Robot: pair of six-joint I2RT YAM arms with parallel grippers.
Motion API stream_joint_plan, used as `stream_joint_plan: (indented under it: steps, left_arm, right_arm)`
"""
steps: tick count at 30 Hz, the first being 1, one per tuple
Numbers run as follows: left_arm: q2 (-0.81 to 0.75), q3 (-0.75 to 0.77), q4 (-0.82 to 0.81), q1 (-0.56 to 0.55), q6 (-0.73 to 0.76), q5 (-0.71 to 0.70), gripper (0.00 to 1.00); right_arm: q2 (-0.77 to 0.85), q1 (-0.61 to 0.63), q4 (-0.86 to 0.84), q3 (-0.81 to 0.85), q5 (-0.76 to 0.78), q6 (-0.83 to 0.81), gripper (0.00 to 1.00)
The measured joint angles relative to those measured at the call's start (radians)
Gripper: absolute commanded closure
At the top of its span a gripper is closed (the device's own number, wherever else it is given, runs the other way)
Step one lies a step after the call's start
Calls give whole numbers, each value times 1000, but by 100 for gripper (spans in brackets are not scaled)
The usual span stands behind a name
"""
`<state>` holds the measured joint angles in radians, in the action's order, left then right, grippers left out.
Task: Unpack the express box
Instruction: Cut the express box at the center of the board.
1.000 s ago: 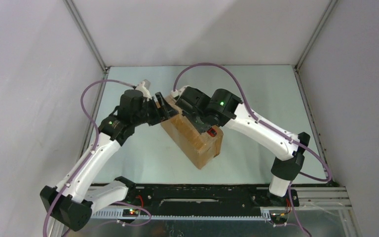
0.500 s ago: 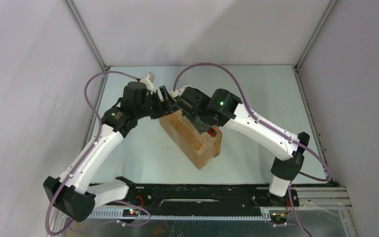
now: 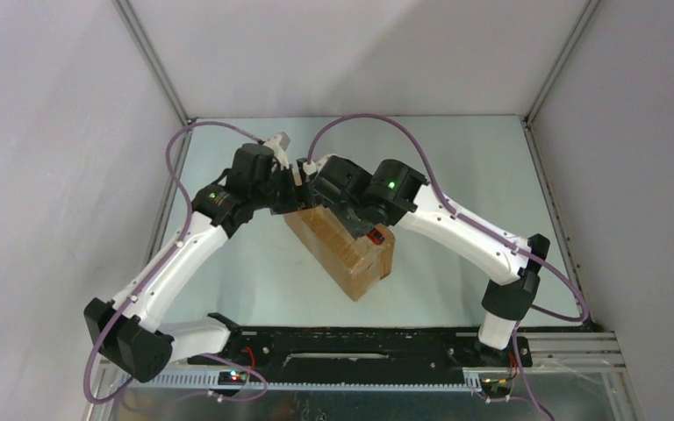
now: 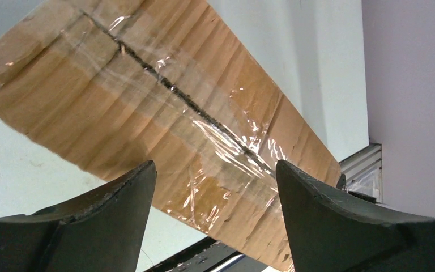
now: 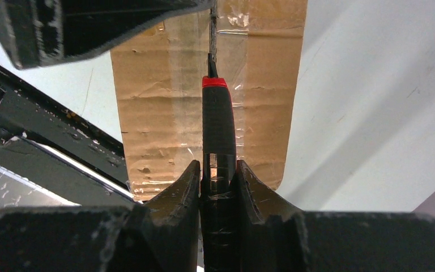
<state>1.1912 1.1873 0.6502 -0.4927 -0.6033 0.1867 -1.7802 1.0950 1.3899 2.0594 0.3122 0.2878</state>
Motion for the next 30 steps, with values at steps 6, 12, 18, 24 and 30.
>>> stream_joint_plan:
  steps: [6, 12, 18, 24, 30]
  left_arm:
    - [40, 25, -11, -42, 3, -11, 20]
    - [44, 27, -20, -72, 2, -36, 27]
    - [50, 23, -27, -98, 2, -58, 45]
    - [50, -7, -58, -105, -7, -61, 74]
    - [50, -10, -57, -108, -10, -61, 79]
  right_arm:
    - [0, -1, -3, -6, -2, 0, 100]
    - [0, -5, -9, -12, -6, 2, 100]
    - [0, -13, -23, -34, -13, 12, 100]
    - [0, -19, -31, -45, -24, 16, 100]
    - [0, -19, -36, -50, -27, 18, 100]
